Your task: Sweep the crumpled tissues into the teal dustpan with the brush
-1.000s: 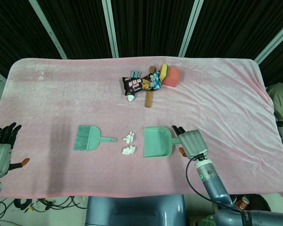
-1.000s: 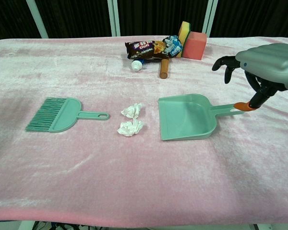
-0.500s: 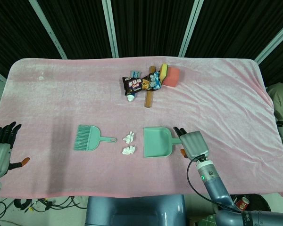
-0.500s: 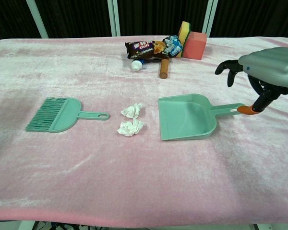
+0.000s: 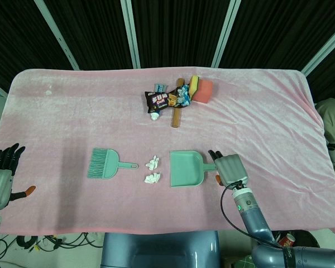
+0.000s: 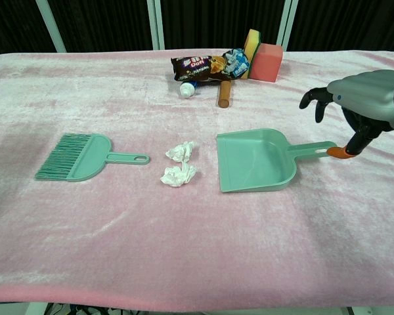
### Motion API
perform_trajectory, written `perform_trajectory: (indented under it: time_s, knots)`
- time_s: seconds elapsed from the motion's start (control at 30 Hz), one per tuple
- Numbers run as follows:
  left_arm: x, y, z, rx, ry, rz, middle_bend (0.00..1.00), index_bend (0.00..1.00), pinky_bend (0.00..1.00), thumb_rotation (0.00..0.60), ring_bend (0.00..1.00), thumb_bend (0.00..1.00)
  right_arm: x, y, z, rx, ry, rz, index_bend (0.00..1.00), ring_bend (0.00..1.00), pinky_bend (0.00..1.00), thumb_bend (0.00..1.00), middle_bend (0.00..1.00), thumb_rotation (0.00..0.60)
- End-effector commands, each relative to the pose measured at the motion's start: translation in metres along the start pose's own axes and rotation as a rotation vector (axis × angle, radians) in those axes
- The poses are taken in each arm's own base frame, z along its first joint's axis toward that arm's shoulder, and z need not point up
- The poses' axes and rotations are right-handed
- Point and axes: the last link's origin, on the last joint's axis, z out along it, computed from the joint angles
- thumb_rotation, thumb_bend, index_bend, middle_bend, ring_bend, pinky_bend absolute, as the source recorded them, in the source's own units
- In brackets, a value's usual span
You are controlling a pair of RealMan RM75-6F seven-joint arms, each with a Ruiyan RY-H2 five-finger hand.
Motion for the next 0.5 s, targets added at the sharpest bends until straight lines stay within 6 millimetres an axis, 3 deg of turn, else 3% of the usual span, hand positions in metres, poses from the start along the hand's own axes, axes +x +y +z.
perform_trajectory:
  time_s: [0.03,0.5]
  knots:
    - [0.0,0.0,0.001,-0.003,0.0,0.002,0.0,0.0,0.0,0.6,0.0,0.01,-0.004,0.0,0.004,-0.013,-0.017,-0.01,0.23,0.66,0.81,0.24,0.3,0.6]
    - [-0.005,-0.001,0.001,0.007,-0.016,0.019,0.0,0.0,0.0,0.6,0.0,0.01,-0.02,-0.001,0.02,-0.049,-0.049,-0.02,0.35,0.66,0.81,0.26,0.37,0.6]
